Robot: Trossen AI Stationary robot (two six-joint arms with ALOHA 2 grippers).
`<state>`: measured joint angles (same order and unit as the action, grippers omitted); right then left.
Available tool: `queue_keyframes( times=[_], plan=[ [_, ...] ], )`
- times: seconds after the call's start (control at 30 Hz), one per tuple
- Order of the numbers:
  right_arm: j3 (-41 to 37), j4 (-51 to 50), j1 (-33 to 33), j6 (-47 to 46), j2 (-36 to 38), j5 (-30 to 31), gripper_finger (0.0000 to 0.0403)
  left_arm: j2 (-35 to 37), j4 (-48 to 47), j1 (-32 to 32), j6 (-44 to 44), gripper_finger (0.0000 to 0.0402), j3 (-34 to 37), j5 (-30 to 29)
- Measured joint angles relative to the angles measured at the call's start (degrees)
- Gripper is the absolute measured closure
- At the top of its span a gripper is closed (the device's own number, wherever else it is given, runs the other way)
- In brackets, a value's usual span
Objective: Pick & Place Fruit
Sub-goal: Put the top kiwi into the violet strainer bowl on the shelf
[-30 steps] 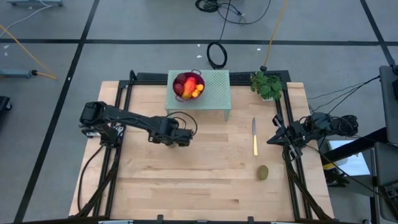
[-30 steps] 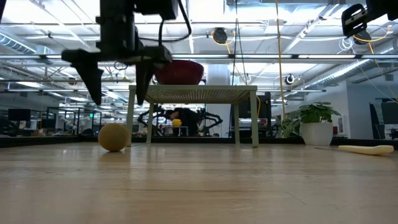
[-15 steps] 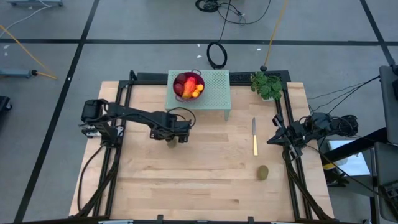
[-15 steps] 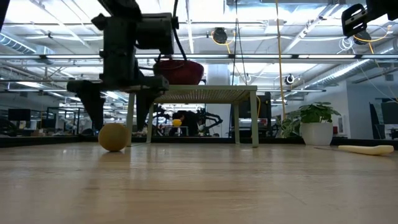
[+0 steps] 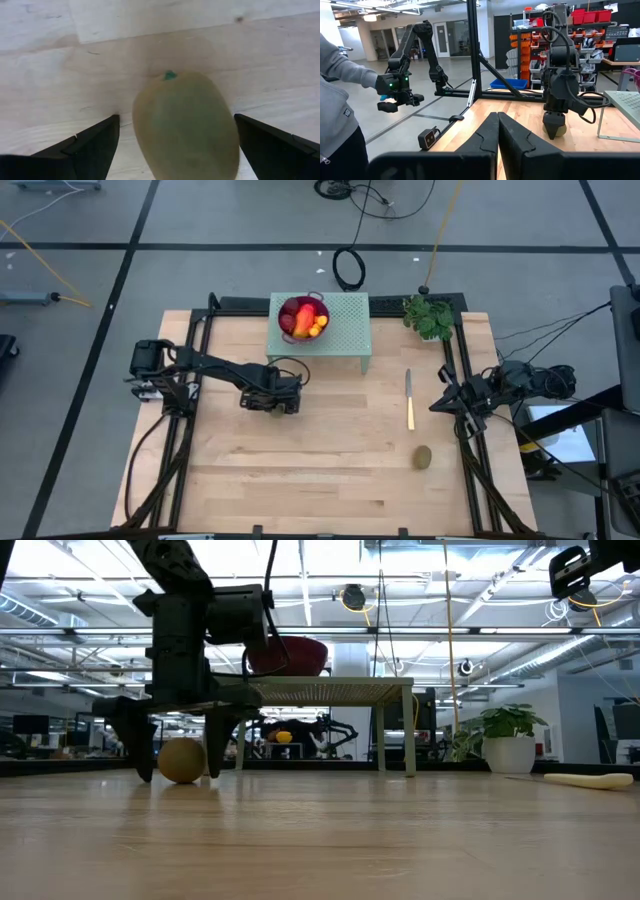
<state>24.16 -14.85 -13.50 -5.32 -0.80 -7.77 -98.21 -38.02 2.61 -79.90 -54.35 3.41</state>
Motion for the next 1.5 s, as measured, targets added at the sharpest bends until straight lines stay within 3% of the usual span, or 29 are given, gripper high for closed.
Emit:
queue_keyframes(
  times=[0.27, 1.1, 1.23, 1.43, 1.5],
  plan=[
    [0.0, 0.0, 0.0, 0.0, 0.0, 0.2, 0.0403, 0.0, 0.1, 0.0, 2.9, 0.0016, 0.0, -0.7],
    [0.0, 0.0, 0.0, 0.0, 0.0, 0.2, 0.0403, -0.1, 0.6, 0.2, 0.8, 0.0019, -0.1, -4.4],
    [0.0, 0.0, 0.0, 0.0, 0.0, 0.2, 0.0403, -0.2, -0.3, 0.2, 0.6, 0.0060, -0.1, -4.5],
    [0.0, 0.0, 0.0, 0.0, 0.0, 0.2, 0.0403, -0.1, -1.7, 0.2, 0.5, 0.0179, -0.1, -5.0],
    [0.0, 0.0, 0.0, 0.0, 0.0, 0.2, 0.0403, -0.1, -1.9, 0.1, 0.4, 0.0200, -0.1, -5.1]
  ],
)
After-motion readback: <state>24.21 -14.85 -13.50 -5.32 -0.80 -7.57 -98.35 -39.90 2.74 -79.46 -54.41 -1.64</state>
